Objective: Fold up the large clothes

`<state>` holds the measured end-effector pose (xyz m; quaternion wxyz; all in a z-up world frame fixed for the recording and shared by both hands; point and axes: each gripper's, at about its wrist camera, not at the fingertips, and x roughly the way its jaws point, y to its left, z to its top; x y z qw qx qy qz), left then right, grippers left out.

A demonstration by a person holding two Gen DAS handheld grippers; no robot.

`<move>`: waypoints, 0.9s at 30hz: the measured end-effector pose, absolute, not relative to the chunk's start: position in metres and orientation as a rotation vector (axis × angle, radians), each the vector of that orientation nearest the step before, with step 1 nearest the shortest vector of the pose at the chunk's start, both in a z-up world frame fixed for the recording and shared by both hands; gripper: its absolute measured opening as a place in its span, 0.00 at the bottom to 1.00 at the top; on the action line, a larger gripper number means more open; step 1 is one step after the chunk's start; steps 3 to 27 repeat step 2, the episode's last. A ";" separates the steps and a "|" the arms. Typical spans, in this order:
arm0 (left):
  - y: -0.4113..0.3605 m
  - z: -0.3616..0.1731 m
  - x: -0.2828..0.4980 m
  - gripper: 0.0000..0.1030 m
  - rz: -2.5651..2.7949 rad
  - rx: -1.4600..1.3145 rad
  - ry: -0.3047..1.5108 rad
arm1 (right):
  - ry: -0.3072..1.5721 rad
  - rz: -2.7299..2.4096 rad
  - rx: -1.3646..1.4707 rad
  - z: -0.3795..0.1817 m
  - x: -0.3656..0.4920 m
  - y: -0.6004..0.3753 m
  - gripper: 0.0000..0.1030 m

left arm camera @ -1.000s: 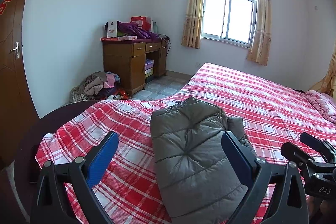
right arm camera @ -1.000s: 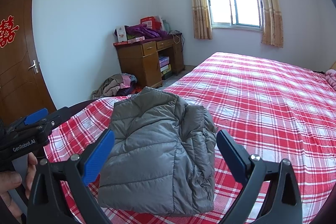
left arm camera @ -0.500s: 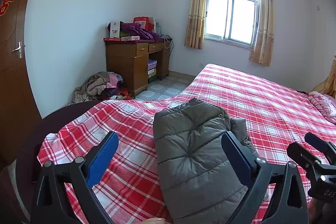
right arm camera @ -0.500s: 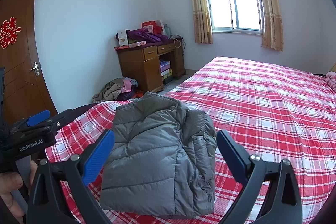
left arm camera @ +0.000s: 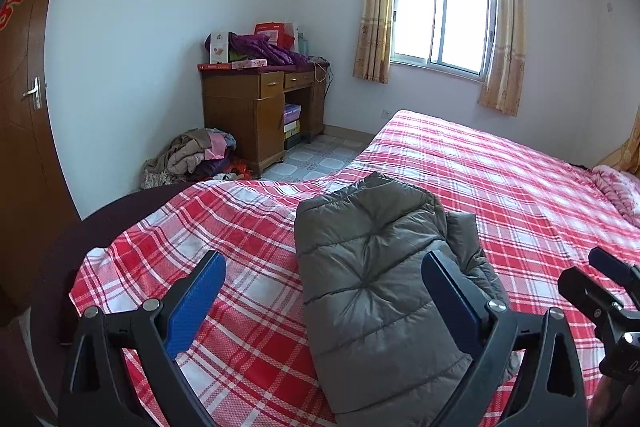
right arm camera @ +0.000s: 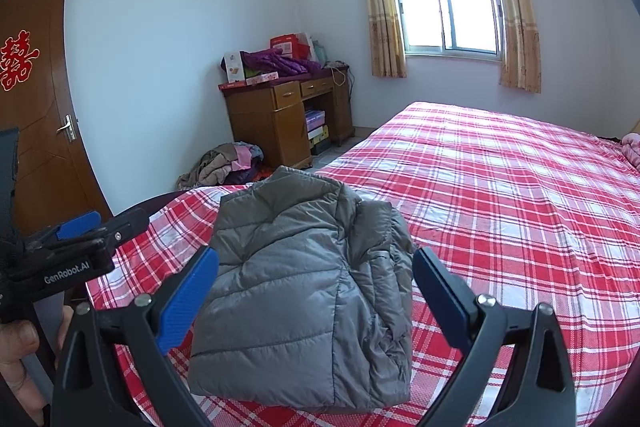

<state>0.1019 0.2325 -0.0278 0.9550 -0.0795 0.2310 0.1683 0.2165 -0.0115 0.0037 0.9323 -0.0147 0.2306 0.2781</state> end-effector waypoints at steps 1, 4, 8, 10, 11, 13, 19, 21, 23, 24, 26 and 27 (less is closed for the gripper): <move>0.231 -0.028 0.102 0.96 0.341 -0.155 0.469 | 0.473 0.568 -0.031 0.004 0.217 -0.011 0.97; 0.231 -0.028 0.103 0.96 0.340 -0.152 0.470 | 0.474 0.569 -0.030 0.004 0.216 -0.012 0.97; 0.231 -0.028 0.103 0.96 0.340 -0.152 0.470 | 0.474 0.569 -0.030 0.004 0.216 -0.012 0.97; 0.231 -0.028 0.103 0.96 0.340 -0.152 0.470 | 0.474 0.569 -0.030 0.004 0.216 -0.012 0.97; 0.231 -0.028 0.103 0.96 0.340 -0.152 0.470 | 0.474 0.569 -0.030 0.004 0.216 -0.012 0.97; 0.231 -0.028 0.103 0.96 0.340 -0.152 0.470 | 0.474 0.569 -0.030 0.004 0.216 -0.012 0.97; 0.231 -0.028 0.103 0.96 0.340 -0.152 0.470 | 0.474 0.569 -0.030 0.004 0.216 -0.012 0.97; 0.231 -0.028 0.103 0.96 0.340 -0.152 0.470 | 0.474 0.569 -0.030 0.004 0.216 -0.012 0.97; 0.231 -0.028 0.103 0.96 0.340 -0.152 0.470 | 0.474 0.569 -0.030 0.004 0.216 -0.012 0.97; 0.231 -0.028 0.103 0.96 0.340 -0.152 0.470 | 0.474 0.569 -0.030 0.004 0.216 -0.012 0.97; 0.231 -0.028 0.103 0.96 0.340 -0.152 0.470 | 0.474 0.569 -0.030 0.004 0.216 -0.012 0.97; 0.231 -0.028 0.103 0.96 0.340 -0.152 0.470 | 0.474 0.569 -0.030 0.004 0.216 -0.012 0.97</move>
